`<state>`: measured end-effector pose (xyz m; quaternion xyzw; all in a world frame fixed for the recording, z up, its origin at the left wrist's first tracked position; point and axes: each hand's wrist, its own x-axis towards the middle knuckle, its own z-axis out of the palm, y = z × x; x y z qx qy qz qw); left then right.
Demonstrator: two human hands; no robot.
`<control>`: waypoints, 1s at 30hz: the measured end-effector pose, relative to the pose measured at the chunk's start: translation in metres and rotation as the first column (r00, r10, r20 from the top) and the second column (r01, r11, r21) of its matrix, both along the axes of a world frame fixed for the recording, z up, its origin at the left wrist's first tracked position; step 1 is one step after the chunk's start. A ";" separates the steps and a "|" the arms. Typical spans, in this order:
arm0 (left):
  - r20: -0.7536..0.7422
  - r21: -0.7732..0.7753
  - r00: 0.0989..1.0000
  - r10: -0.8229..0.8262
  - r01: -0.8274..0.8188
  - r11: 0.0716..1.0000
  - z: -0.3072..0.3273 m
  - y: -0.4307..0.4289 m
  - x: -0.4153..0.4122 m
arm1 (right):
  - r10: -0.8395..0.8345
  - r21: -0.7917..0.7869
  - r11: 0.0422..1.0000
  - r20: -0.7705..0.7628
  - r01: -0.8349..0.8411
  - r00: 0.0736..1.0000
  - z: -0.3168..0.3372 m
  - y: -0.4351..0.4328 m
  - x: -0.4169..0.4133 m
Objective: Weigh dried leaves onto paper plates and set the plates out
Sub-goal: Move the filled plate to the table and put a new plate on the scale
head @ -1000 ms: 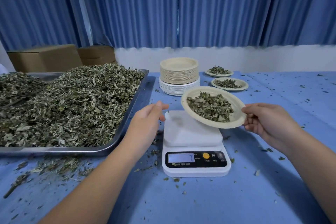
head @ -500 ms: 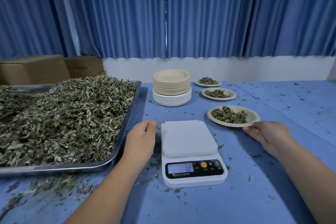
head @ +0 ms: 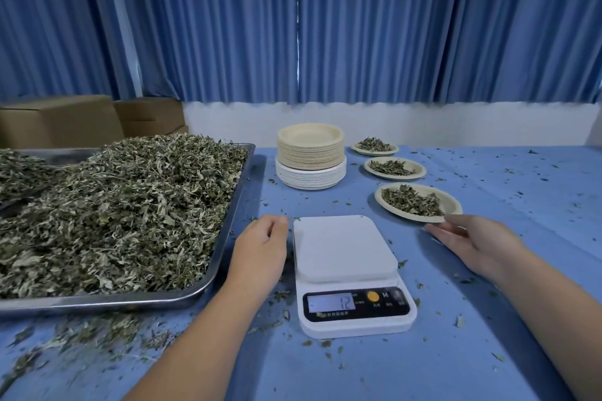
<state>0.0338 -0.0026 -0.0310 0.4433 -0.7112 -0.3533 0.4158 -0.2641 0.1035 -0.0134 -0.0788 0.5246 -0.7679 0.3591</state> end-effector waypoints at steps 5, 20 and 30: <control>-0.002 -0.011 1.000 0.003 -0.003 1.000 0.000 -0.001 -0.001 | -0.062 -0.055 0.997 0.002 0.062 0.998 0.000 0.001 -0.003; 0.045 -0.006 0.996 0.080 -0.079 0.997 0.003 -0.005 -0.002 | 0.230 0.108 0.973 -0.363 -0.204 0.903 0.025 -0.036 0.060; -0.164 0.158 0.975 0.151 -0.125 0.979 0.005 -0.008 -0.003 | 0.449 0.436 0.884 -0.690 -0.169 0.567 0.100 -0.164 0.094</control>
